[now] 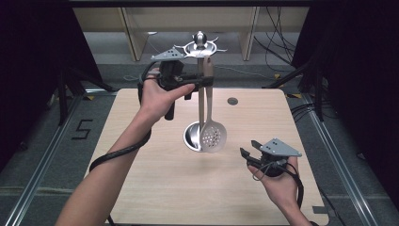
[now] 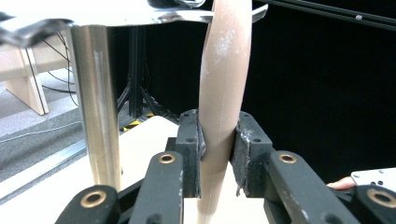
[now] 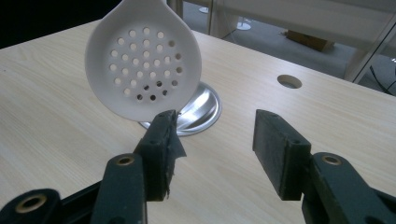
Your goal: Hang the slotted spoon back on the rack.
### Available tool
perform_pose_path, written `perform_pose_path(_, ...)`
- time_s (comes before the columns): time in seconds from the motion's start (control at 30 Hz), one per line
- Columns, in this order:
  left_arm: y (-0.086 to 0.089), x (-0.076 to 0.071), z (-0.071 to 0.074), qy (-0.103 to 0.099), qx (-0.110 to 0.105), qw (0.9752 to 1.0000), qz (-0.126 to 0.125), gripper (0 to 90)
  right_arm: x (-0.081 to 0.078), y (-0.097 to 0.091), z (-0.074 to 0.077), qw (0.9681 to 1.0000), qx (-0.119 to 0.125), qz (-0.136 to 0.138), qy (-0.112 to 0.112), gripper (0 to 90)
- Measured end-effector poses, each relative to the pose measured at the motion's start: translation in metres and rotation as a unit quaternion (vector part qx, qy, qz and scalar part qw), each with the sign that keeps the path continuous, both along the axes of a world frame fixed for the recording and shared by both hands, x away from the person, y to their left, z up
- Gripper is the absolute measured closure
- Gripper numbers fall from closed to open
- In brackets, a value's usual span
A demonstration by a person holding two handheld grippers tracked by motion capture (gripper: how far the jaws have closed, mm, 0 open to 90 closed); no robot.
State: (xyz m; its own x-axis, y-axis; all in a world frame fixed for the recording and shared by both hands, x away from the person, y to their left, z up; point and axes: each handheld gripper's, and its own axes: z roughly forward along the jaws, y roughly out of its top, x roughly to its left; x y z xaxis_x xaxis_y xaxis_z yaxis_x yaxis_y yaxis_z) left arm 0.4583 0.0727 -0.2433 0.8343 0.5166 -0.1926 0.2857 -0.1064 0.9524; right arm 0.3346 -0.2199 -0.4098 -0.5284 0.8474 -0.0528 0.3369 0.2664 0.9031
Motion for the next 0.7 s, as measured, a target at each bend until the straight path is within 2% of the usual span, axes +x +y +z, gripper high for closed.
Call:
perform_pose_path(0.03,0.0003,0.0002,-0.0003,0.001,-0.001,1.0000,0.001,73.4,-0.0011,-0.0008,0.0013,0.9999,-0.006,0.001,0.011,50.4)
perform_pose_path(0.27,0.0012,0.0015,-0.0024,0.000,-0.003,1.0000,0.008,72.5,-0.0007,0.0000,0.0003,0.9999,-0.005,0.001,0.011,50.5)
perform_pose_path(0.3,0.0014,0.0017,-0.0032,0.000,-0.004,0.9999,0.009,72.3,-0.0020,0.0006,0.0007,0.9997,-0.001,0.002,0.024,50.4)
perform_pose_path(0.33,0.0018,0.0019,-0.0039,0.000,-0.004,0.9999,0.011,72.1,-0.0018,0.0006,0.0005,0.9997,-0.002,0.002,0.024,50.4)
perform_pose_path(0.37,0.0019,0.0021,-0.0044,-0.001,-0.005,0.9999,0.012,71.7,0.0001,-0.0010,0.0003,0.9999,-0.010,0.007,0.012,50.5)
perform_pose_path(0.47,0.0020,0.0017,-0.0046,-0.006,-0.002,0.9998,0.020,71.0,0.0008,-0.0007,-0.0006,0.9999,-0.011,0.005,0.004,50.4)
perform_pose_path(0.57,0.0020,0.0014,-0.0050,-0.009,0.000,0.9996,0.026,70.3,0.0007,-0.0004,-0.0007,0.9999,-0.011,0.006,0.005,50.5)
perform_pose_path(0.6,0.0020,0.0013,-0.0052,-0.009,0.000,0.9996,0.028,70.0,0.0002,0.0001,-0.0008,0.9999,-0.008,0.007,0.011,50.4)
perform_pose_path(0.7,0.0021,0.0004,-0.0060,-0.014,0.003,0.9994,0.030,69.2,0.0010,-0.0003,-0.0011,0.9999,-0.013,0.006,0.006,50.4)
